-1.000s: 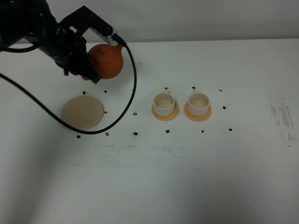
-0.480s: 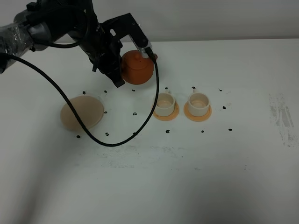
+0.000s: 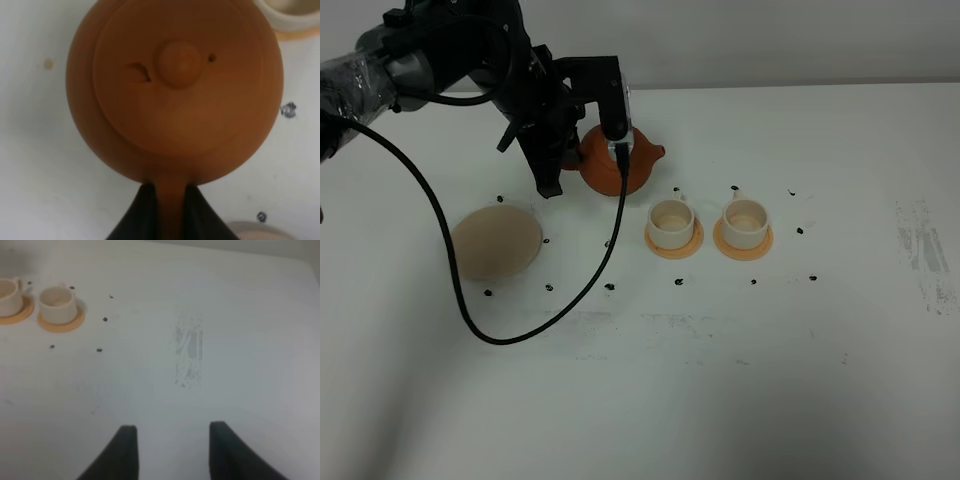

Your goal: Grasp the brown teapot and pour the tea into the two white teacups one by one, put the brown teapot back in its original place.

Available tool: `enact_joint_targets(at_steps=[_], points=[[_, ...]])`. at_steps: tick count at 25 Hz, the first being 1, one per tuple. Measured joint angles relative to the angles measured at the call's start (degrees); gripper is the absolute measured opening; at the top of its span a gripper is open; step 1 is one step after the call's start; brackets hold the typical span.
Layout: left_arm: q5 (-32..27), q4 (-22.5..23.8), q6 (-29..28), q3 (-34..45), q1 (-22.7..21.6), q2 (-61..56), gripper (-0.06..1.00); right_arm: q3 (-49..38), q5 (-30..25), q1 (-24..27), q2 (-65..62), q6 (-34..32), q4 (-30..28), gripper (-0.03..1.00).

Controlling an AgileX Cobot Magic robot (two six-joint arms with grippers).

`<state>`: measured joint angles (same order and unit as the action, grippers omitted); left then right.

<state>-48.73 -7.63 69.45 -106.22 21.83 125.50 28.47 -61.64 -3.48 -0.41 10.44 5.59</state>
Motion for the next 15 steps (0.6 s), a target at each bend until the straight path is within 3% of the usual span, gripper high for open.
enact_joint_targets(at_steps=[15], points=[[0.05,0.0,12.44,0.0,0.0,0.06,0.13,0.0,0.0,0.0,0.0,0.0,0.0,0.35]])
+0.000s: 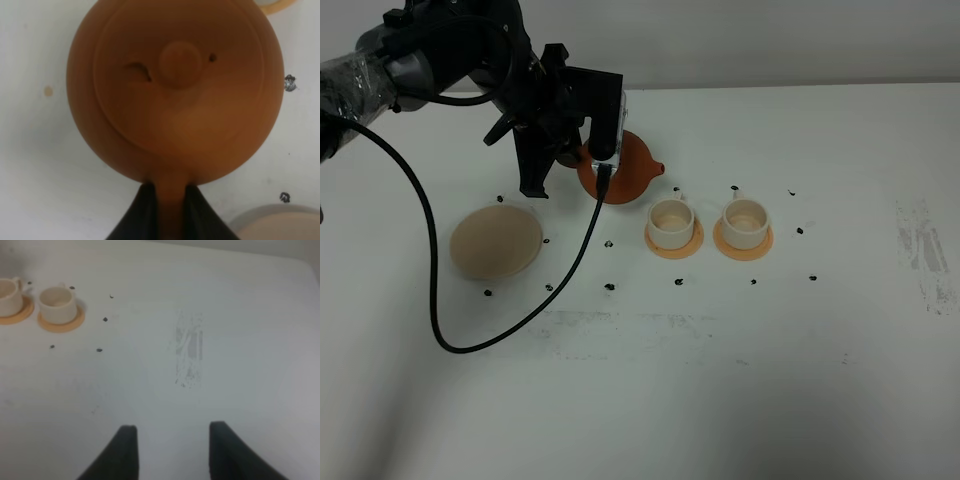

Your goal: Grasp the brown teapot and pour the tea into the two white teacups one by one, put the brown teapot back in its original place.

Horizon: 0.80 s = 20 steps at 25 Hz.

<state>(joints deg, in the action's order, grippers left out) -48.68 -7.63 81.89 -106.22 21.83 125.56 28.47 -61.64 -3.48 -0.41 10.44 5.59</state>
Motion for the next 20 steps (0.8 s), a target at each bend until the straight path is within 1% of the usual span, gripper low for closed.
enact_joint_targets(at_steps=[6,10,14,20], points=[[2.2,1.34,1.4,0.0,1.51,1.63,0.13,0.0,0.0,0.0,0.0,0.0,0.0,0.35],[3.96,3.97,2.68,0.0,2.55,2.0,0.13,0.0,0.0,0.0,0.0,0.0,0.0,0.35],[4.39,6.73,4.43,0.0,2.89,2.08,0.13,0.0,0.0,0.0,0.0,0.0,0.0,0.35],[4.51,7.28,8.21,0.0,3.35,2.13,0.13,0.0,0.0,0.0,0.0,0.0,0.0,0.35]])
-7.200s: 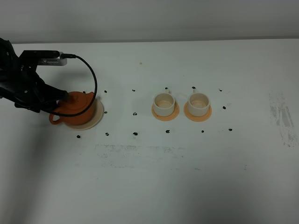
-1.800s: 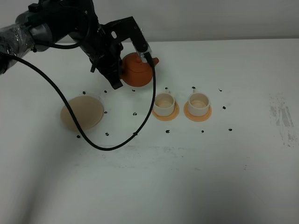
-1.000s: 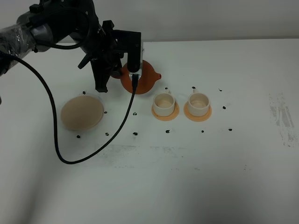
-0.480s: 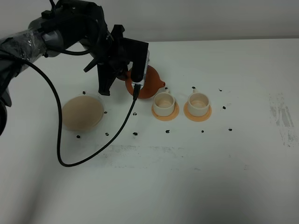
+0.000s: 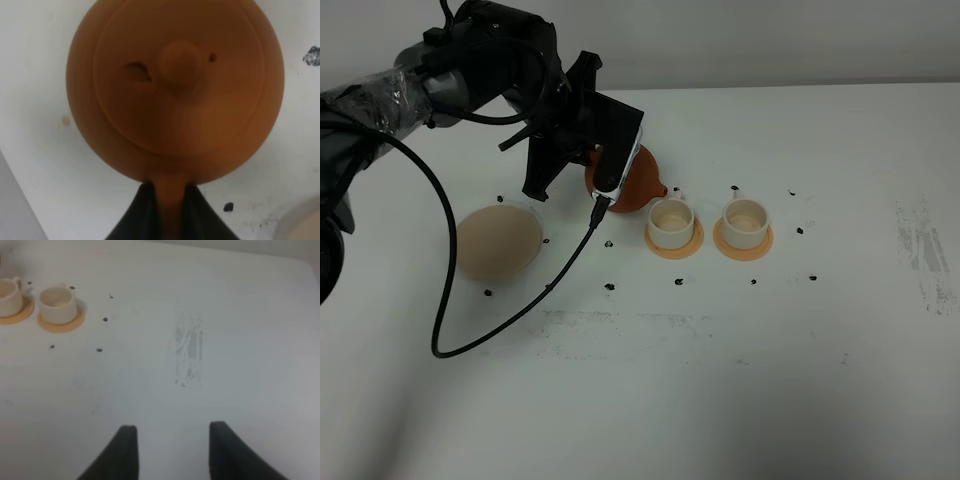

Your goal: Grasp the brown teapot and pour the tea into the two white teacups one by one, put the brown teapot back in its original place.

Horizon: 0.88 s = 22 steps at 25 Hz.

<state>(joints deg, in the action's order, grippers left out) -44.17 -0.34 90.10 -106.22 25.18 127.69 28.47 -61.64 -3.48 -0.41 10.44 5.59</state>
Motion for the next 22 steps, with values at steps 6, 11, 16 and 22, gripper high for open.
enact_joint_targets(at_steps=[6,11,16,22], points=[[0.62,0.8,2.41,0.0,0.71,0.0,0.13,0.0,0.0,0.0,0.0,0.0,0.0,0.35],[1.17,1.36,5.63,0.0,0.75,0.0,0.13,0.0,0.0,0.0,0.0,0.0,0.0,0.34],[1.79,1.36,8.91,0.0,0.75,0.0,0.13,0.0,0.0,0.0,0.0,0.0,0.0,0.32],[4.17,1.54,11.07,0.0,1.1,0.0,0.13,0.0,0.0,0.0,0.0,0.0,0.0,0.28]])
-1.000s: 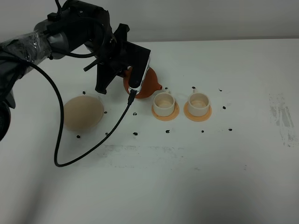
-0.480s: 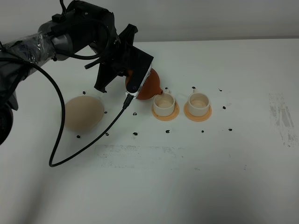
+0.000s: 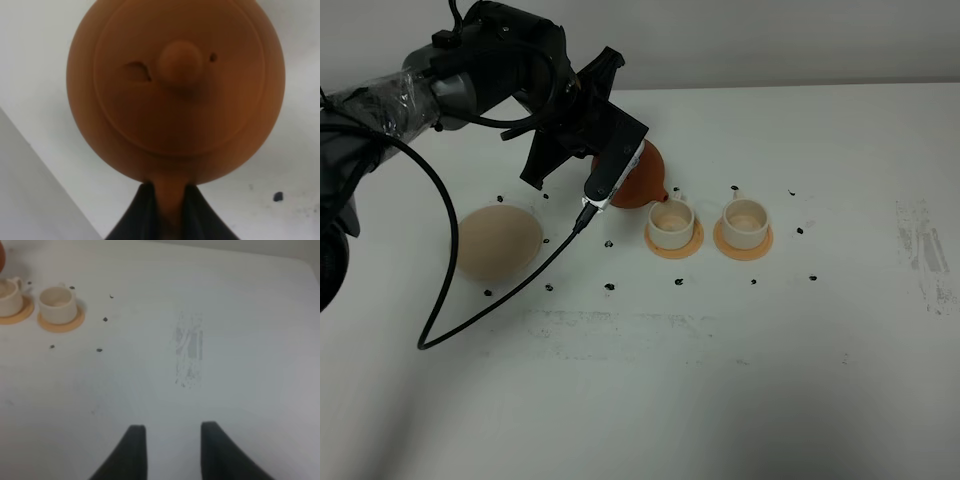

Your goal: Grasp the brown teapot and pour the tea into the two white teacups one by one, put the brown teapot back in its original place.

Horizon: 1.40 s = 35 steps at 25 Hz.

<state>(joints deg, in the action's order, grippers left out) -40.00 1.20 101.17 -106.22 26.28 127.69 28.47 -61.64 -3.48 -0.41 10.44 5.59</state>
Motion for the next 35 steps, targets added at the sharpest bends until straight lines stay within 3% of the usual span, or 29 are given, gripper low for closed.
enact_joint_targets(at_steps=[18,35], points=[[1.97,5.19,2.08,0.0,1.2,0.0,0.13,0.0,0.0,0.0,0.0,0.0,0.0,0.23],[3.36,5.41,6.03,0.0,1.82,0.0,0.13,0.0,0.0,0.0,0.0,0.0,0.0,0.23]])
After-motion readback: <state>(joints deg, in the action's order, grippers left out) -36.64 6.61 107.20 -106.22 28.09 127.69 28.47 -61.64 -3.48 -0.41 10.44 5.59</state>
